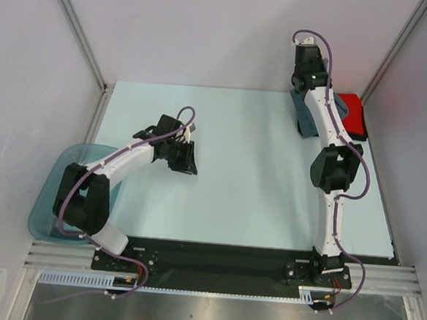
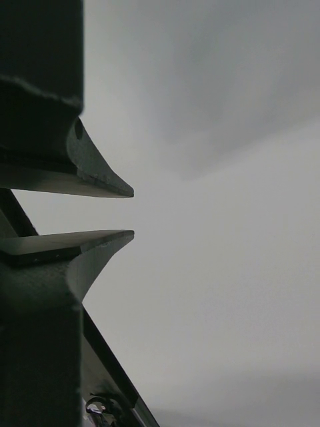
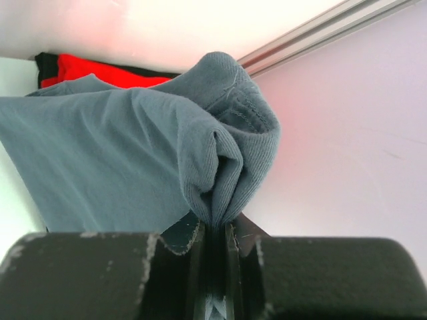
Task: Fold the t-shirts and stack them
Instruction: Neatly place the folded tshirt to the corner
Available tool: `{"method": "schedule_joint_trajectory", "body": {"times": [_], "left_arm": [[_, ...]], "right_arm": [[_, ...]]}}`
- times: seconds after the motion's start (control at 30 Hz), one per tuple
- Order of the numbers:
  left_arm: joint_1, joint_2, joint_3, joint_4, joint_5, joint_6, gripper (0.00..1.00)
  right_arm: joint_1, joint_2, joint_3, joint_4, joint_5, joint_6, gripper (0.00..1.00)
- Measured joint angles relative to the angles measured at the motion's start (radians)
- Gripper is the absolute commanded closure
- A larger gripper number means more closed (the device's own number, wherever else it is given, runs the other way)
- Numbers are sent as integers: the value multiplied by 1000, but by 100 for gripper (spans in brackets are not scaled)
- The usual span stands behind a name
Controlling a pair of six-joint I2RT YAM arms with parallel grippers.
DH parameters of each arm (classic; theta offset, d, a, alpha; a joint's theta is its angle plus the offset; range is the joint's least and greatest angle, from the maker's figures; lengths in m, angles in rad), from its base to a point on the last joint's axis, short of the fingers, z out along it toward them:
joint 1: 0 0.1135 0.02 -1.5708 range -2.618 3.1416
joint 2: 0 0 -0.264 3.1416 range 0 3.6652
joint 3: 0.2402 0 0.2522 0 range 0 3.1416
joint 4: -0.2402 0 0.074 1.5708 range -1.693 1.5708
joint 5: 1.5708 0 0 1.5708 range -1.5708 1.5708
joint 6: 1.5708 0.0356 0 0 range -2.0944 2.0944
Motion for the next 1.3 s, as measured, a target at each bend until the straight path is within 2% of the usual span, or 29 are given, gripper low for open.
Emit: {"method": "schedule_joint_trajectory", "body": {"times": [1.3], "left_arm": [[20, 45, 0, 0, 19, -3, 70]], "right_arm": [[-108, 156, 133, 121, 56, 144, 100]]}}
